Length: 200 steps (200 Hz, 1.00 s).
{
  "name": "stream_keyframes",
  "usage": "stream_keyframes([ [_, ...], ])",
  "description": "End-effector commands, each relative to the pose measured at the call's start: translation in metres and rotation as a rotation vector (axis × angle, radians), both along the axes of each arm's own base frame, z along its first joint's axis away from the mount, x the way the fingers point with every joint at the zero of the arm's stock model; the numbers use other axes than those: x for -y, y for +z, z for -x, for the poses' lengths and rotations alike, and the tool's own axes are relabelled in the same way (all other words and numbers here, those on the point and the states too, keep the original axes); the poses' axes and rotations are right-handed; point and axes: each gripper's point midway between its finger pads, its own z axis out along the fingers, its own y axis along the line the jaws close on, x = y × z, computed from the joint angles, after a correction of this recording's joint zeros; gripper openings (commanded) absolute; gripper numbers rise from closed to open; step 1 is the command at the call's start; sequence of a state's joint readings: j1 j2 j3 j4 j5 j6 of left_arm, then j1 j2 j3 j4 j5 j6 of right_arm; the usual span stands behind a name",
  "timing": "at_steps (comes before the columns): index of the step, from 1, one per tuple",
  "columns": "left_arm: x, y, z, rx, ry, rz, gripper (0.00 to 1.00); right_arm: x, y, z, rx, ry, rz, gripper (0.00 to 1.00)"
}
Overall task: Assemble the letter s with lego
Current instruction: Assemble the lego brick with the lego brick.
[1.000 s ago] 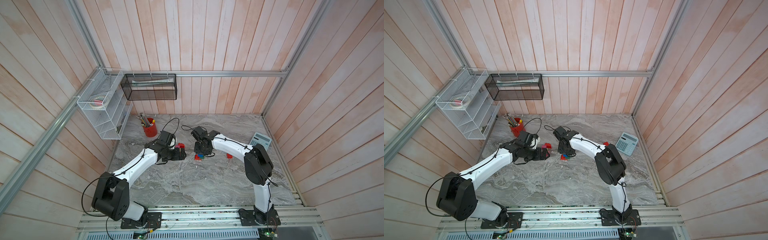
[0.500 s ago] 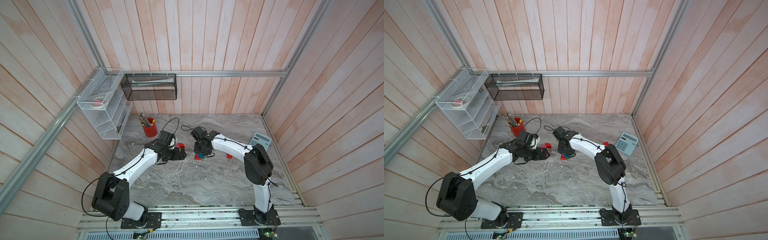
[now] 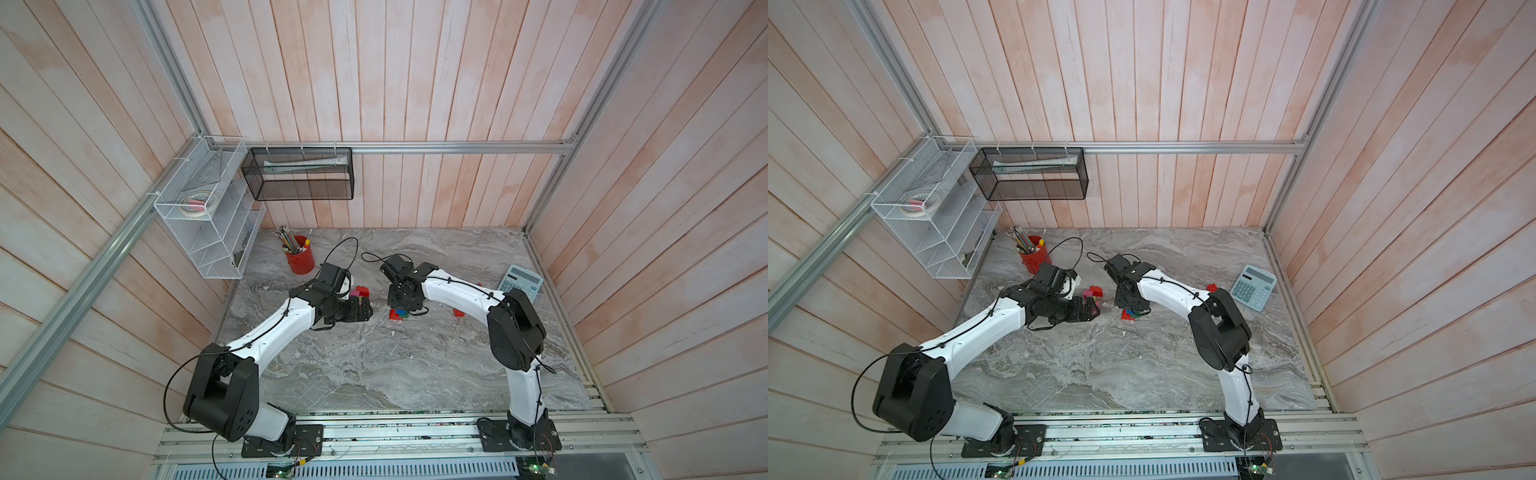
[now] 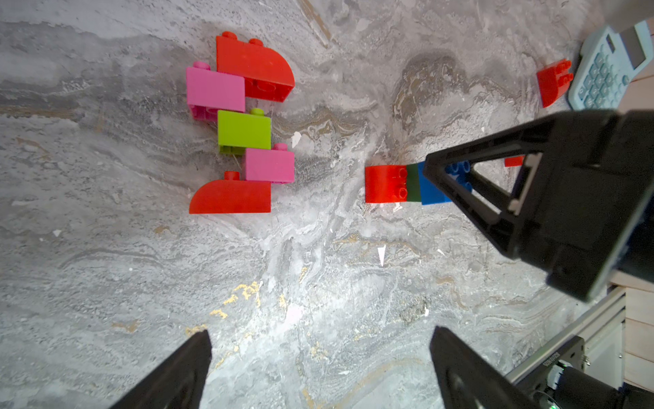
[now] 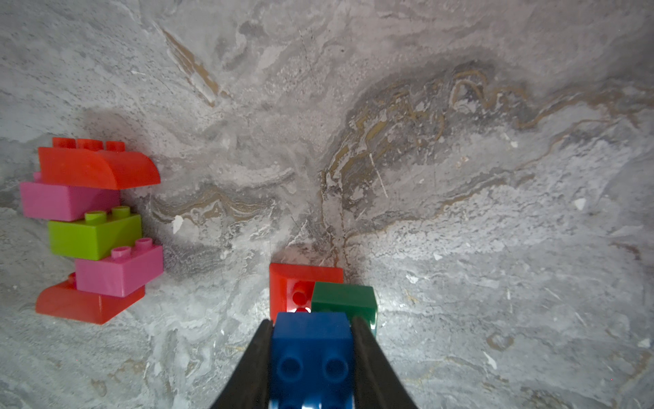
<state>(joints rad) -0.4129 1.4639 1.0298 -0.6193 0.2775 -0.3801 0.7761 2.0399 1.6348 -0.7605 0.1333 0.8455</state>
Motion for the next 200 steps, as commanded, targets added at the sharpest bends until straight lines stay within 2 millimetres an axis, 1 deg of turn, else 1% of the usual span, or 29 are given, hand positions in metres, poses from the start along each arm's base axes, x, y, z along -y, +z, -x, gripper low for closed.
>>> stream_keyframes([
  [1, 0.000, 0.002, 0.000, 0.022, -0.014, 0.008, 1.00, 0.006, -0.012, 0.005, -0.011, -0.005, 0.052, 0.26],
  [82, -0.001, -0.002, 0.002, 0.014, -0.011, 0.008, 1.00, 0.000, -0.022, 0.008, -0.020, 0.007, 0.049, 0.26],
  [106, -0.001, -0.002, 0.002, 0.014, -0.012, 0.008, 1.00, 0.003, -0.026, 0.010, -0.021, 0.013, 0.072, 0.26],
  [121, -0.001, -0.003, 0.002, 0.013, -0.012, 0.007, 1.00, 0.007, -0.025, 0.009, -0.011, 0.010, 0.085, 0.26],
  [156, 0.000, -0.004, 0.002, 0.011, -0.015, 0.011, 1.00, 0.008, -0.012, 0.003, 0.051, 0.000, 0.105, 0.24],
  [200, 0.000, -0.004, 0.002, 0.012, -0.017, 0.008, 1.00, 0.005, -0.021, 0.007, 0.042, 0.000, 0.093, 0.24],
])
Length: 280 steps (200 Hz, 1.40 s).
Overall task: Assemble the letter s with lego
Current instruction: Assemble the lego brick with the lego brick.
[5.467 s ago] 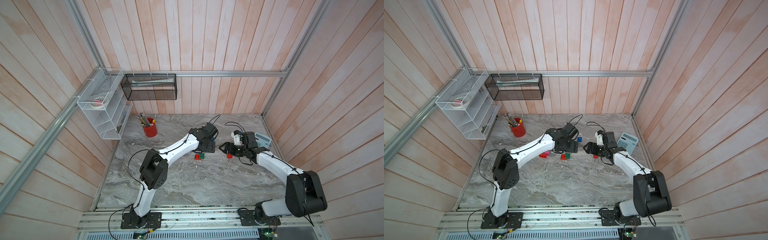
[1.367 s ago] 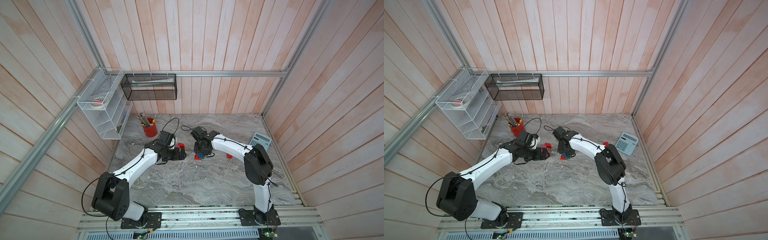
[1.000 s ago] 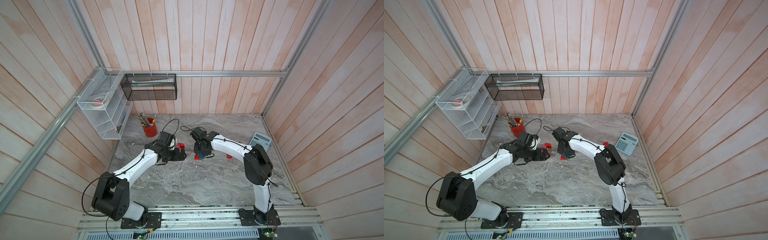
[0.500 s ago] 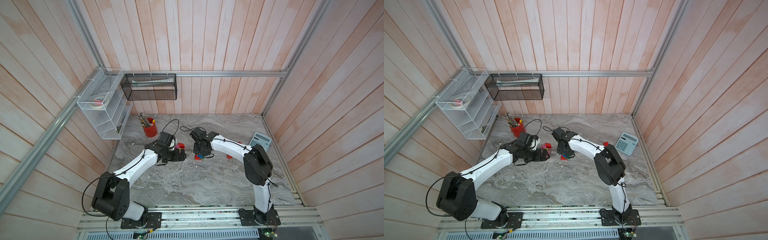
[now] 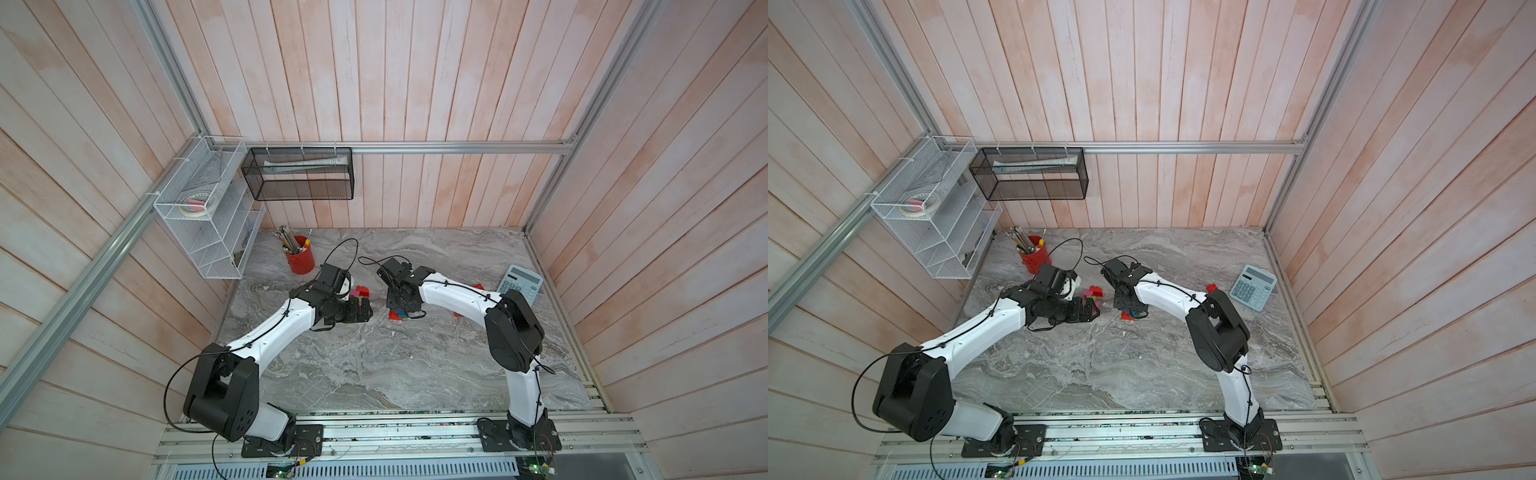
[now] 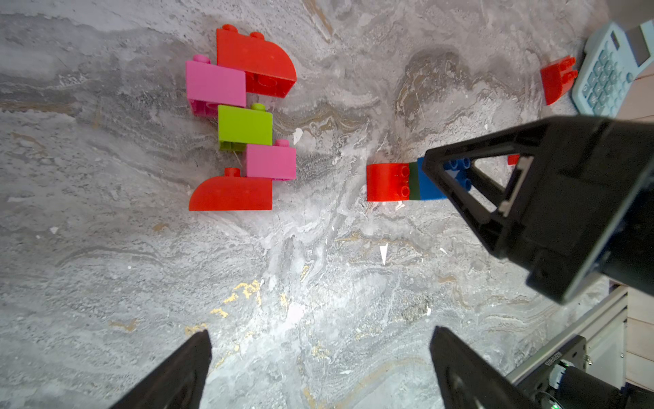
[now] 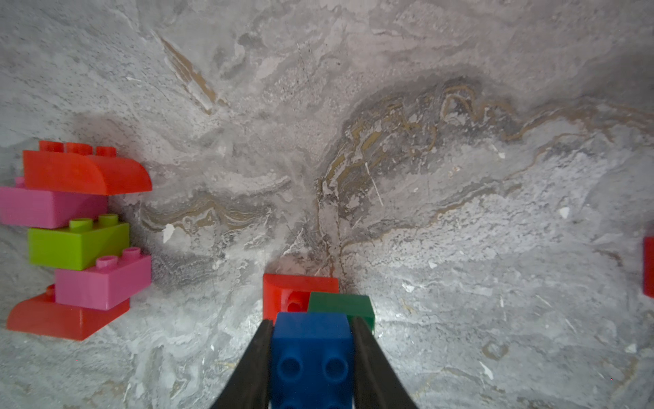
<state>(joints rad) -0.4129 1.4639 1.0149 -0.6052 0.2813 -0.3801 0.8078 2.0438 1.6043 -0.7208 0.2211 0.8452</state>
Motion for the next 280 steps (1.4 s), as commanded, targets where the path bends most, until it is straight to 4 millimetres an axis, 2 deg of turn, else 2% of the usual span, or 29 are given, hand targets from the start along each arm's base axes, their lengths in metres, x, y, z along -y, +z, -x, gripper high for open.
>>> stream_keyframes([
  [1, -0.001, -0.001, 0.001, 0.014, -0.016, 0.005, 1.00, 0.005, -0.015, 0.007, -0.021, -0.005, 0.038, 0.24],
  [92, -0.001, -0.003, 0.002, 0.009, -0.018, 0.002, 1.00, -0.005, -0.027, 0.014, -0.039, 0.015, 0.052, 0.24],
  [142, -0.001, -0.005, 0.002, 0.007, -0.019, 0.001, 1.00, 0.003, -0.043, 0.020, -0.067, 0.016, 0.104, 0.24],
  [202, -0.002, -0.009, 0.003, 0.002, -0.020, -0.003, 1.00, 0.014, -0.069, 0.036, -0.114, 0.027, 0.165, 0.24],
  [237, -0.001, -0.010, 0.003, -0.001, -0.022, 0.002, 1.00, 0.006, -0.055, 0.029, -0.087, 0.032, 0.147, 0.24],
  [280, 0.000, -0.007, 0.001, 0.005, -0.024, 0.005, 1.00, -0.004, -0.028, 0.014, -0.025, 0.038, 0.127, 0.36],
])
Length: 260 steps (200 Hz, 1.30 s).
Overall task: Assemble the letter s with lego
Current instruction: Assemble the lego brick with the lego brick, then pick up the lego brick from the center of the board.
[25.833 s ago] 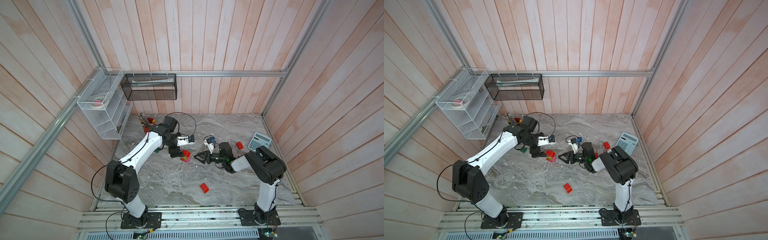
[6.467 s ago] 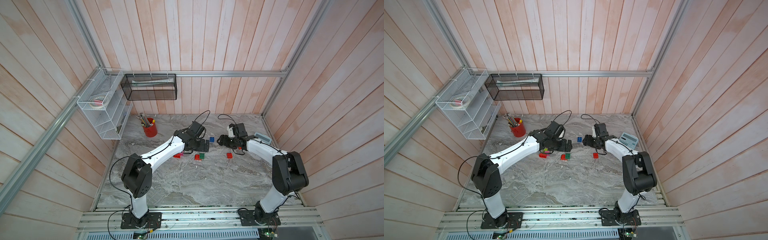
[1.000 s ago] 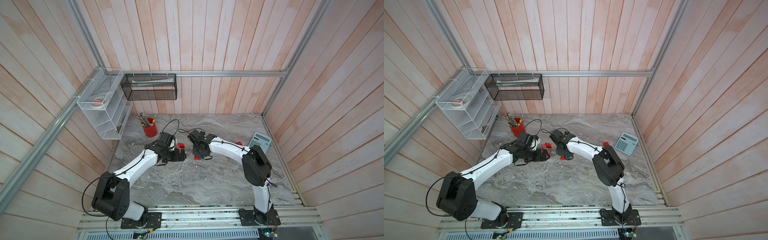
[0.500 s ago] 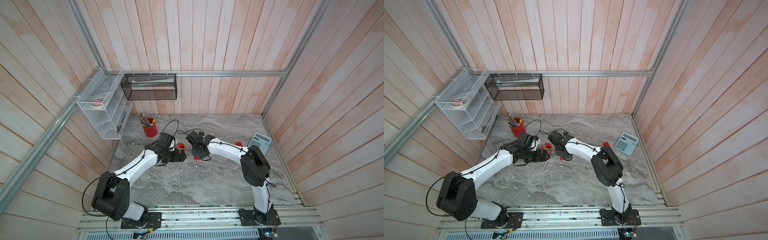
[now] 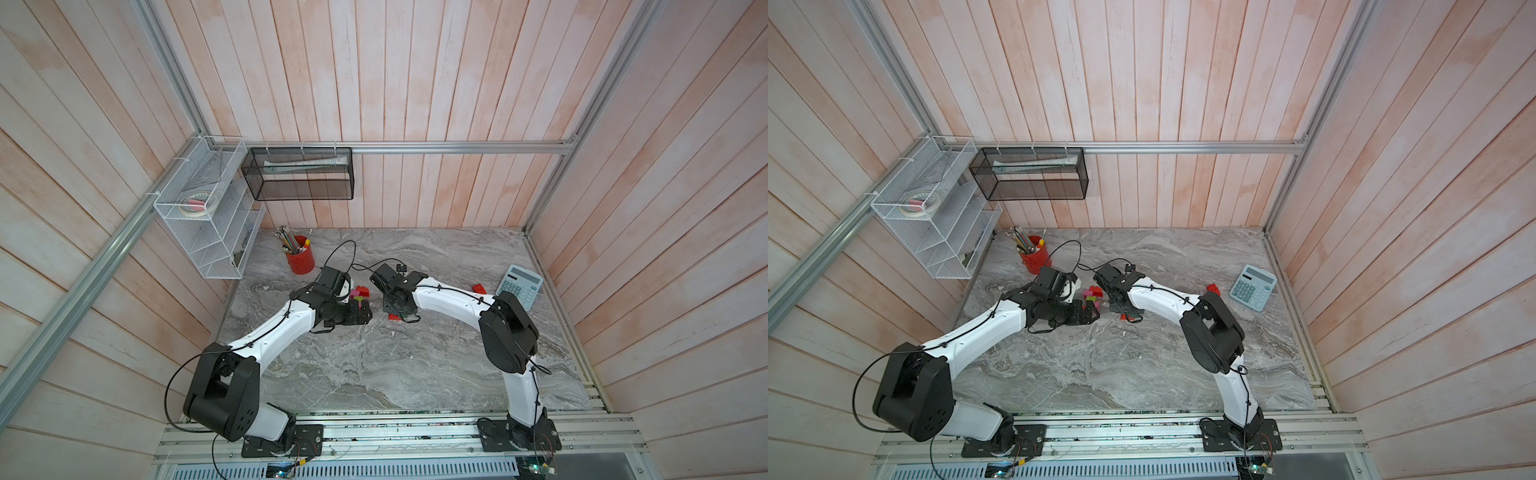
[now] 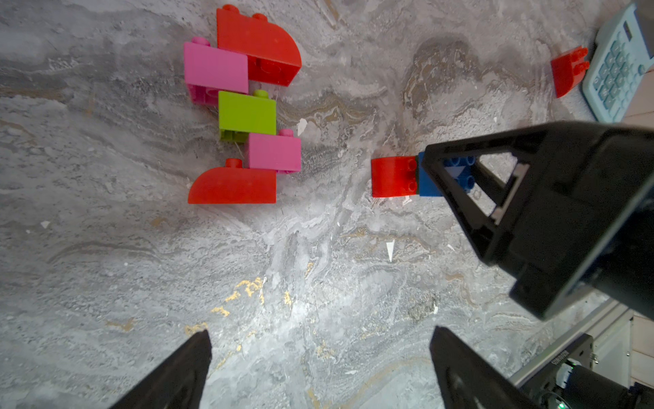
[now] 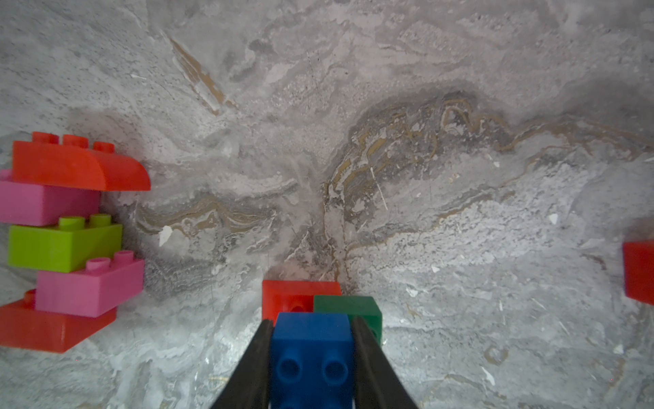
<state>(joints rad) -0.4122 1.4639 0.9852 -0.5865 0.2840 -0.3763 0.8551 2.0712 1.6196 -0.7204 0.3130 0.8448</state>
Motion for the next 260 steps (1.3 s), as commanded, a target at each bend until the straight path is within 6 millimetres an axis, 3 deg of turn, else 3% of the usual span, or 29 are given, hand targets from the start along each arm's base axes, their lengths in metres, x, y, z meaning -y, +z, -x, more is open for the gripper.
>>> stream_keyframes([
  [1, 0.002, 0.002, -0.002, 0.014, -0.021, 0.009, 1.00, 0.003, -0.024, 0.011, -0.080, 0.015, 0.061, 0.36],
  [53, 0.003, 0.007, -0.003, 0.020, -0.020, 0.018, 1.00, 0.001, 0.014, -0.010, -0.018, -0.001, 0.010, 0.53],
  [86, 0.005, 0.010, -0.002, 0.019, -0.023, 0.032, 1.00, 0.011, 0.041, -0.014, 0.015, -0.007, -0.029, 0.56],
  [140, 0.018, 0.030, -0.009, 0.043, -0.020, 0.110, 1.00, 0.071, 0.076, -0.008, 0.054, 0.008, -0.069, 0.63],
  [169, 0.032, 0.040, -0.012, 0.054, -0.028, 0.161, 1.00, 0.119, 0.071, 0.000, 0.051, 0.035, -0.114, 0.67],
  [216, 0.058, 0.044, -0.010, 0.050, -0.070, 0.181, 1.00, 0.195, 0.039, 0.009, 0.037, -0.009, -0.120, 0.70],
  [234, 0.065, 0.043, -0.009, 0.045, -0.077, 0.188, 1.00, 0.210, 0.029, 0.007, 0.035, -0.005, -0.129, 0.70],
  [260, 0.071, 0.043, -0.010, 0.041, -0.084, 0.190, 1.00, 0.215, 0.019, 0.001, 0.043, 0.020, -0.153, 0.68],
])
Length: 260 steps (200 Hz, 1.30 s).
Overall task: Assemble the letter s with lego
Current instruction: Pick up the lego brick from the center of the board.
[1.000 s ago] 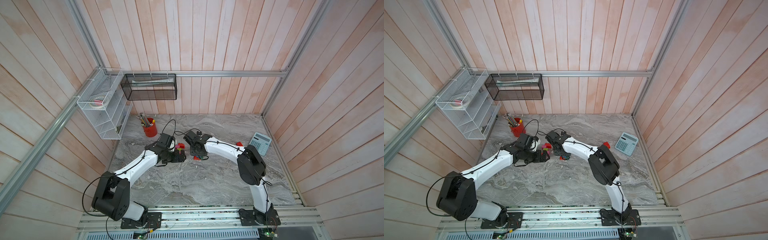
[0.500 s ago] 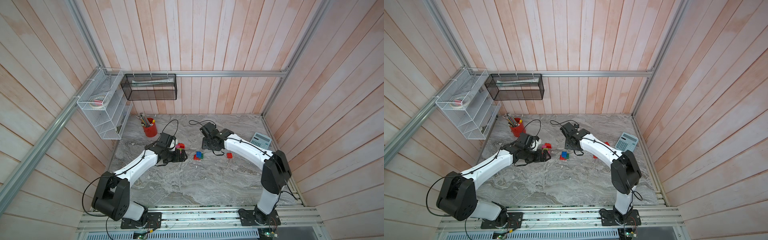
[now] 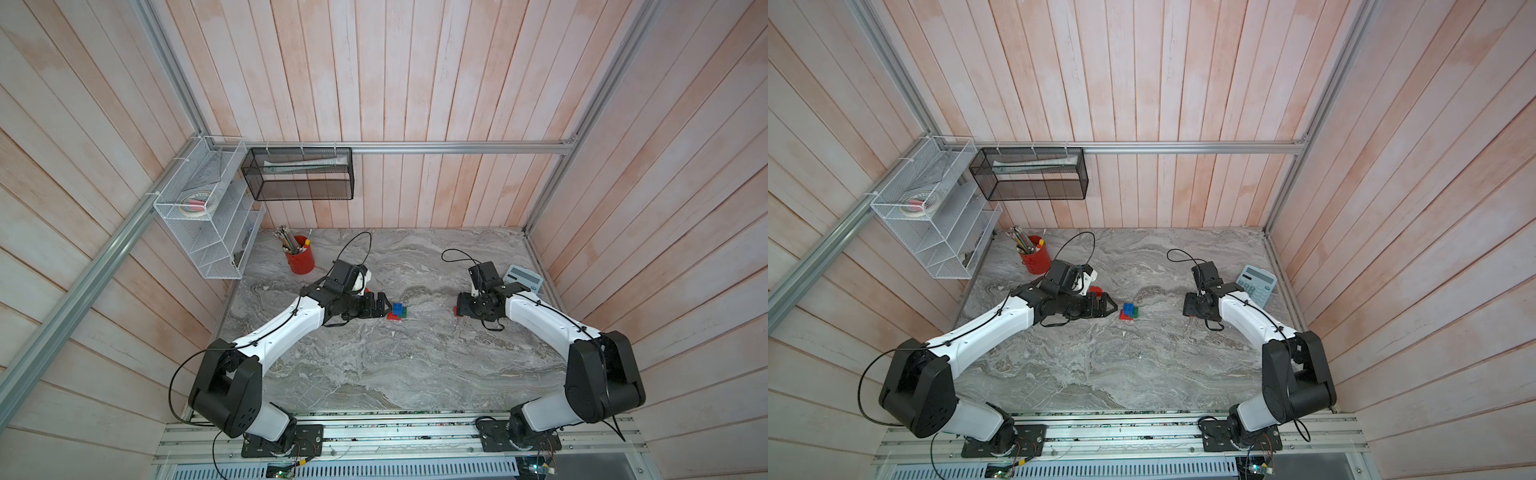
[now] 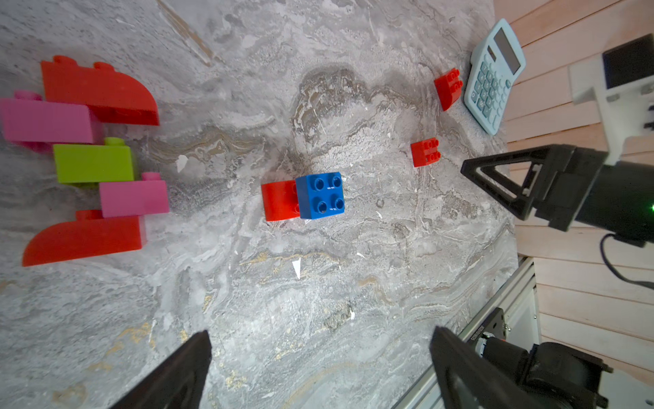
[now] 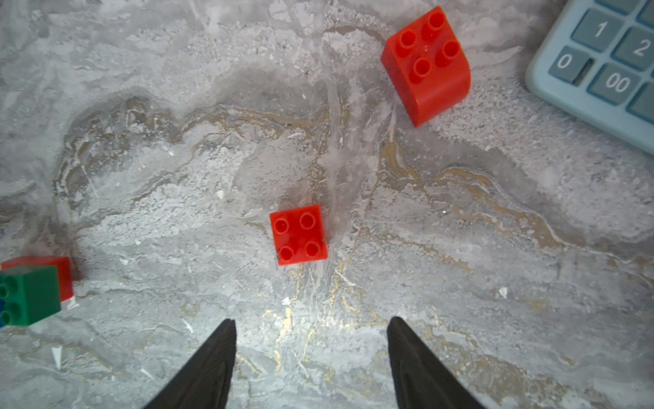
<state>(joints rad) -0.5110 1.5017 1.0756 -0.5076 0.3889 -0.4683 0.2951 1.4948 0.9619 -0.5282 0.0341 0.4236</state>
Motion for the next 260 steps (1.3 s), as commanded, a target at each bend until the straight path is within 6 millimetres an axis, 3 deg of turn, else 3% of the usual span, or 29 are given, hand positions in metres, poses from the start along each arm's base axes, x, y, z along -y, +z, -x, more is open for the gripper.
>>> stream_keyframes([
  [1, 0.010, 0.007, -0.007, 0.011, -0.002, 0.024, 1.00, -0.009, 0.004, -0.015, 0.074, 0.088, -0.047, 0.68],
  [39, 0.015, 0.013, -0.011, 0.014, -0.008, 0.042, 1.00, -0.012, -0.016, -0.024, 0.040, 0.115, -0.050, 0.64],
  [86, 0.020, 0.016, -0.012, 0.008, -0.013, 0.063, 1.00, -0.002, -0.041, -0.029, -0.022, 0.098, 0.027, 0.51],
  [142, 0.019, 0.012, -0.011, -0.002, -0.014, 0.056, 1.00, 0.003, -0.054, -0.033, -0.042, 0.106, 0.080, 0.38],
  [184, 0.015, 0.011, -0.009, -0.003, -0.015, 0.039, 1.00, 0.004, -0.053, -0.037, -0.038, 0.153, 0.117, 0.29],
  [213, 0.010, 0.012, -0.007, -0.001, -0.021, 0.025, 1.00, -0.017, -0.043, -0.030, -0.014, 0.329, 0.162, 0.29],
  [260, -0.011, 0.017, -0.001, 0.005, -0.028, -0.002, 1.00, -0.071, -0.025, 0.007, 0.051, 0.699, 0.116, 0.29],
])
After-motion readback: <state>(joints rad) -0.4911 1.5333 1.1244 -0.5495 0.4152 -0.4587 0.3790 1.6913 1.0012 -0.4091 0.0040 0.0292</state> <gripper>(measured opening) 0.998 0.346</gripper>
